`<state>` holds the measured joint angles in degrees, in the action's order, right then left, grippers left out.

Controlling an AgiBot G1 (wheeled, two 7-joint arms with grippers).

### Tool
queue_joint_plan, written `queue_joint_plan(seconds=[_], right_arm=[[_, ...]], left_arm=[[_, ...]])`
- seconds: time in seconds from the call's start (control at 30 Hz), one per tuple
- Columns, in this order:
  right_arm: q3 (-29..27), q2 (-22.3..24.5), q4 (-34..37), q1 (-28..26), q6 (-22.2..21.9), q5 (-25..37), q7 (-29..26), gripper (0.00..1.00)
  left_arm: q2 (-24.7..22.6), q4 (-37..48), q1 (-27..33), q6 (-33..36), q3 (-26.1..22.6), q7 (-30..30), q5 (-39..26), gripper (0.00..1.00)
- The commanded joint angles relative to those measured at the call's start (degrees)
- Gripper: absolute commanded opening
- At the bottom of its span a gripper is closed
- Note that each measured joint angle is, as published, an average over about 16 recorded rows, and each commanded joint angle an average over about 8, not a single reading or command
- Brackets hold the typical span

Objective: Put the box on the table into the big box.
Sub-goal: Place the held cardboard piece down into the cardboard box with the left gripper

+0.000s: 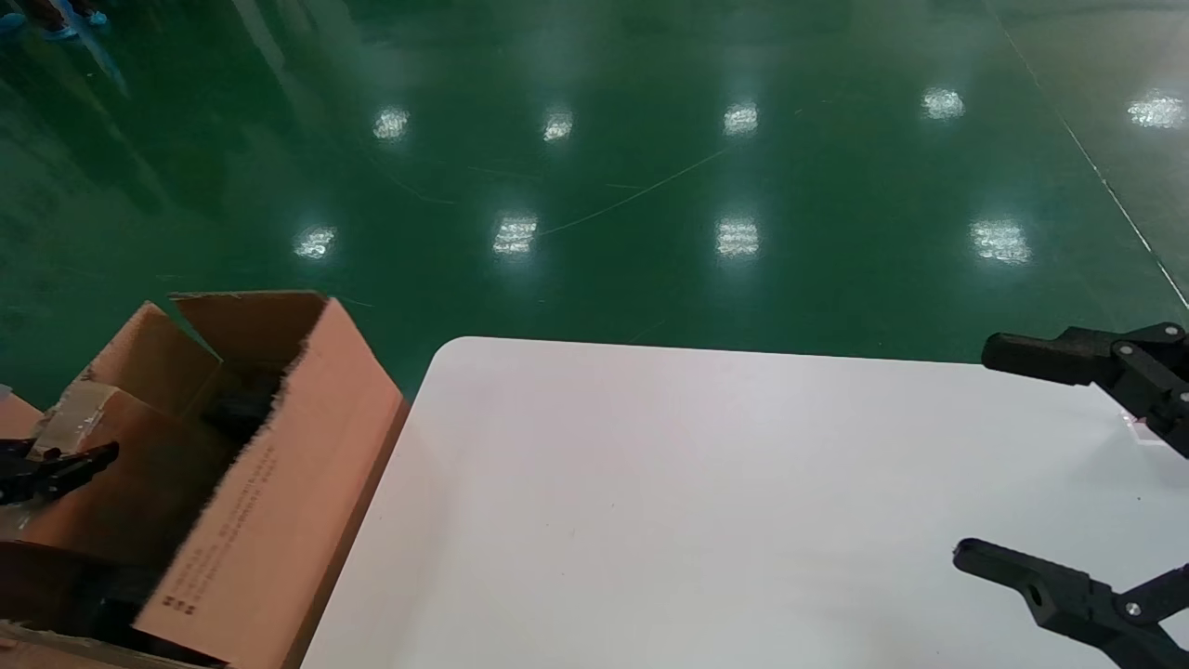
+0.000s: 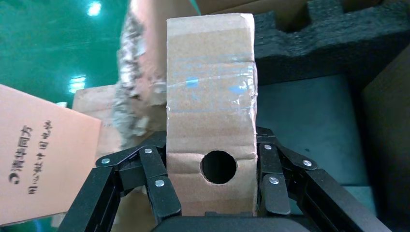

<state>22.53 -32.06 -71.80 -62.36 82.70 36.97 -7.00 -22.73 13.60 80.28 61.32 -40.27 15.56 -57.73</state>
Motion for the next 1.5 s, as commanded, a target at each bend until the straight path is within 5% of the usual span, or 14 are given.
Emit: queue_joint_plan(seconds=[0.03,1.0,1.27,1.5], right_arm=[[0.0,0.0,0.0,0.0,0.0,0.0,0.0,1.00],[0.0,0.0,0.0,0.0,0.0,0.0,0.0,1.00],[0.0,0.0,0.0,0.0,0.0,0.0,0.0,1.00],[0.0,0.0,0.0,0.0,0.0,0.0,0.0,1.00]], left_arm=[[-0.6,1.4,0.5,0.3,0.0,1.1,0.2,0.00],[-11.8,38.8,19.5,5.2,-8.4,26.1,2.2,0.00],[-12.9,43.0,21.7,6.5,-9.5,29.1,3.2,0.96],[-13.1,44.3,22.8,6.6,-10.3,29.5,3.4,1.00]])
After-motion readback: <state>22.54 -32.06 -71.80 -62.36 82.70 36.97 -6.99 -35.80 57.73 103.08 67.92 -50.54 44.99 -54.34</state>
